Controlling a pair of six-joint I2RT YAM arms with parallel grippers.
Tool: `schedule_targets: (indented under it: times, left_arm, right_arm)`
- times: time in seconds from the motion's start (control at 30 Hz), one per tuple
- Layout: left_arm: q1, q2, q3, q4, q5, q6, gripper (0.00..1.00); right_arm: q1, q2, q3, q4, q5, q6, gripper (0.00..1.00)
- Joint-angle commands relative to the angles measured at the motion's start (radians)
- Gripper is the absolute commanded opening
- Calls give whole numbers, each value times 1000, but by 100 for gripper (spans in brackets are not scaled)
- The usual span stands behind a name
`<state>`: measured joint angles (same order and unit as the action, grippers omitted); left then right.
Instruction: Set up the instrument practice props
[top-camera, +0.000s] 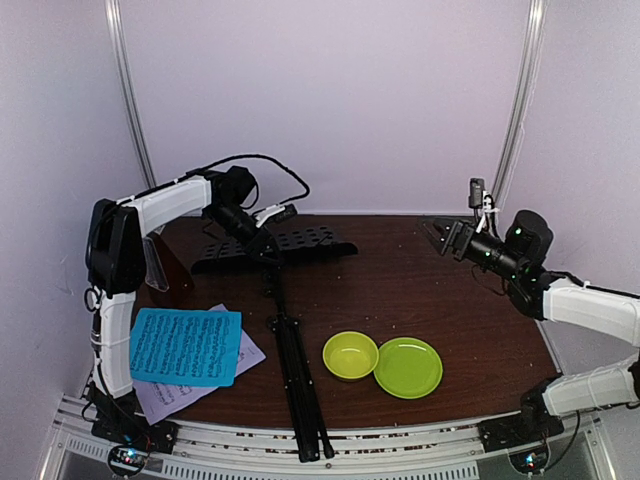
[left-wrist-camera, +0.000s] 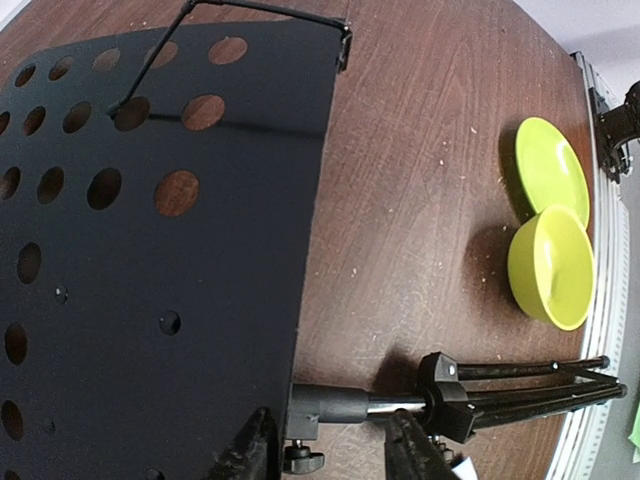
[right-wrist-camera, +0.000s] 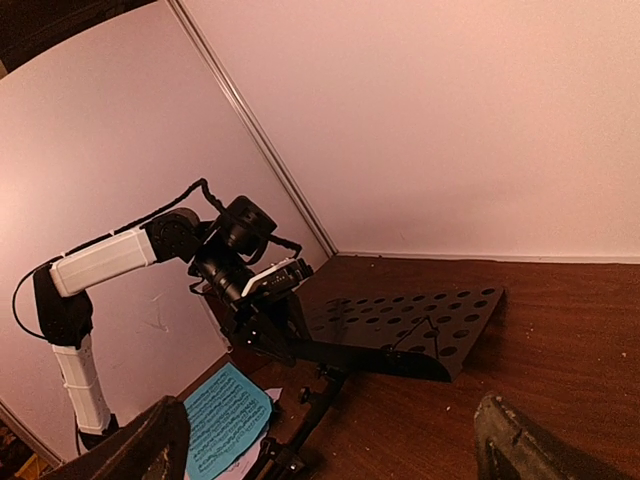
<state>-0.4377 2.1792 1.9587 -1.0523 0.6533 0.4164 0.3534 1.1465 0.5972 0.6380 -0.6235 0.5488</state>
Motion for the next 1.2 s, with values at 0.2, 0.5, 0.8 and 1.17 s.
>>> schedule_targets:
  times: [0.2,0.5,0.8,1.17]
  left_arm:
    - [-7,17,37,-60,-19,32,22]
    - [-9,-84,37,-49,-58,72,0]
    - [-12,-216,32,13,-159,87,0]
    - [-60,-466,38,167,-294,159,0]
  right_arm:
    - [-2,105,-32,211,-45,186,100]
    - [-3,137,-62,304,-19,251,100]
    - [-1,198,-73,397,-30,317,100]
    - [12,212,-100,403,-3,316,100]
